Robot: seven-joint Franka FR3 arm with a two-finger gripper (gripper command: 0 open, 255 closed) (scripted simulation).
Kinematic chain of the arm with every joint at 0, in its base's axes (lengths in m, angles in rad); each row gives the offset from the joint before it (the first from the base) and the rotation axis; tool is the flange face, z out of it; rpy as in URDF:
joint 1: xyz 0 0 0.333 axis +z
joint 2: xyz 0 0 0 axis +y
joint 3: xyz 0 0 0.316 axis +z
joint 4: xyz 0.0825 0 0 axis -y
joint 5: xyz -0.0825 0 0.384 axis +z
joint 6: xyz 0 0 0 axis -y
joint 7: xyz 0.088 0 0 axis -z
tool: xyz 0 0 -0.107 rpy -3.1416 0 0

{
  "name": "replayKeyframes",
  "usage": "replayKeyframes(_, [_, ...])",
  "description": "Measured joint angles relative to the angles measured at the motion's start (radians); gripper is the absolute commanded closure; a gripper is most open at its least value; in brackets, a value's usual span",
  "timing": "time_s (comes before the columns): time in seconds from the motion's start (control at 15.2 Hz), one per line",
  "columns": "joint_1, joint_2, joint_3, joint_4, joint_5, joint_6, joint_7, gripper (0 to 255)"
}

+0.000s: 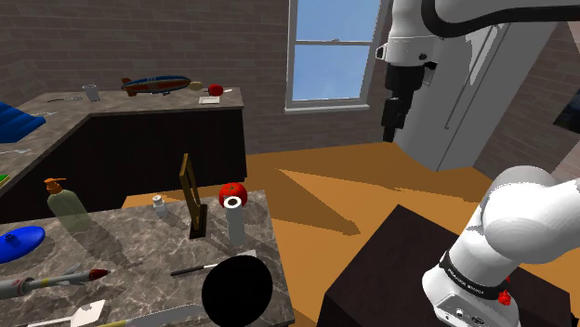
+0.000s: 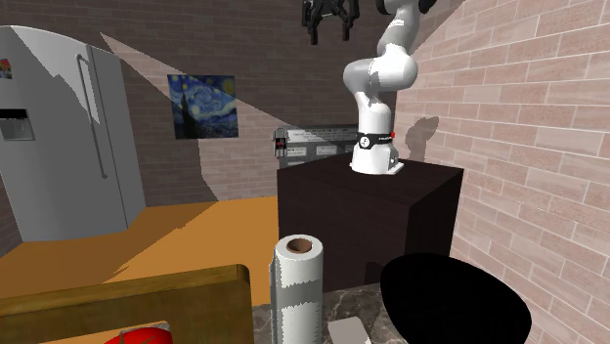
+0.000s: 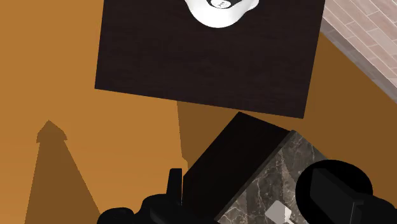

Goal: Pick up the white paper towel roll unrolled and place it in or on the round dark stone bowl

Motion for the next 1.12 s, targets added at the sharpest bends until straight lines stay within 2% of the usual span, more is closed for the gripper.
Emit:
replayKeyframes(0.13, [0.002, 0.012, 0.007, -0.002, 0.004, 0.013, 0.008, 0])
replayKeyframes(0.33, [0.01, 0.088, 0.04, 0.002, 0.023, 0.081, 0.047, 0])
replayKeyframes(0.73, [0.025, 0.287, 0.115, 0.038, 0.051, 0.235, 0.141, 0])
replayKeyframes(1.12, [0.034, 0.505, 0.181, 0.13, 0.046, 0.351, 0.241, 0])
